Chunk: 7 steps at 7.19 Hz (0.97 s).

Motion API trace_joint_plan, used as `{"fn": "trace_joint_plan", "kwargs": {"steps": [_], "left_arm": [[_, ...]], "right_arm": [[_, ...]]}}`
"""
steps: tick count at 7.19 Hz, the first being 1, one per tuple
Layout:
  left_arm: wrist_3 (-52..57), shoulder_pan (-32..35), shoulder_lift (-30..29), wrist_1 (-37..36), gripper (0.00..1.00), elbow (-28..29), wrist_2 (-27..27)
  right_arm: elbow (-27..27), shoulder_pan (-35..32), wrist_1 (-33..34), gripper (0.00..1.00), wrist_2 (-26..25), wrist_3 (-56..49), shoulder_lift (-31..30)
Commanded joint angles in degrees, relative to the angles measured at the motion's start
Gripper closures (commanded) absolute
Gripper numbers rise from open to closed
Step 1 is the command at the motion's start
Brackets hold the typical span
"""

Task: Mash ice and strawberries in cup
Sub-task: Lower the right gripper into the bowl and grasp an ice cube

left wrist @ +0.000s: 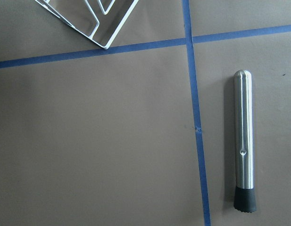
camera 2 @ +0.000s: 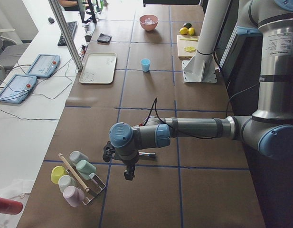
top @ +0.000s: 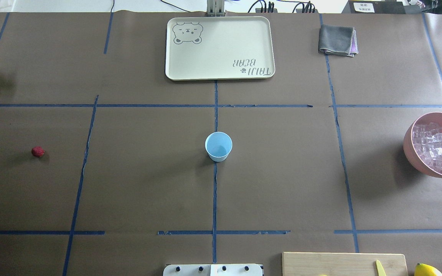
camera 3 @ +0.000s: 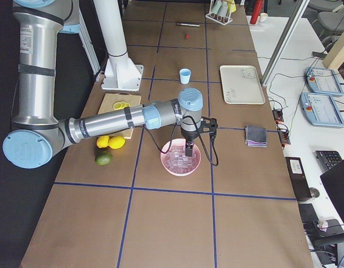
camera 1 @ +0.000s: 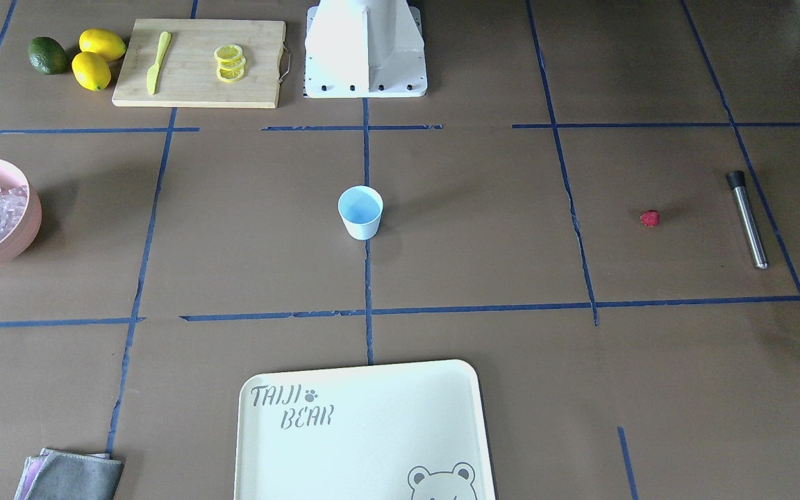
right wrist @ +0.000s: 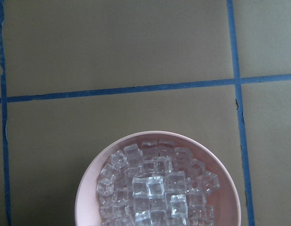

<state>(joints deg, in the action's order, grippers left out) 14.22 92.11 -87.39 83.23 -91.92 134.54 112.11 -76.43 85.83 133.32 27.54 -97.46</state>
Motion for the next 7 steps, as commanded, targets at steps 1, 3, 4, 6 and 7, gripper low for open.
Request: {"fn": "trace_joint_plan", "kwargs": {"steps": [1, 3, 4, 6, 7], "left_arm": [[-0.1, 0.0, -0.1, 0.0, 0.00, -0.2, 0.0], [-0.1, 0.0, -0.3, 0.0, 0.00, -0.5, -0.1], [-0.1, 0.0, -0.3, -0.1, 0.00, -0.5, -0.1], [-0.1, 0.0, -0.3, -0.1, 0.00, -0.5, -0.1], [-0.1, 0.0, -0.3, -0.1, 0.00, -0.5, -0.1]], "right_arm": [[0.9, 6.4, -8.9, 0.02, -2.1, 9.8, -3.2], [0.3, 9.3, -9.1, 0.20, -2.9, 9.8, -3.8], [-1.2, 10.4, -9.2, 0.24, -3.4, 8.1, -3.7], [-2.9, 11.8, -9.2, 0.32, -3.4, 6.4, -3.2], [-3.6, 12.6, -9.2, 0.35, -3.5, 6.2, -3.1]]}}
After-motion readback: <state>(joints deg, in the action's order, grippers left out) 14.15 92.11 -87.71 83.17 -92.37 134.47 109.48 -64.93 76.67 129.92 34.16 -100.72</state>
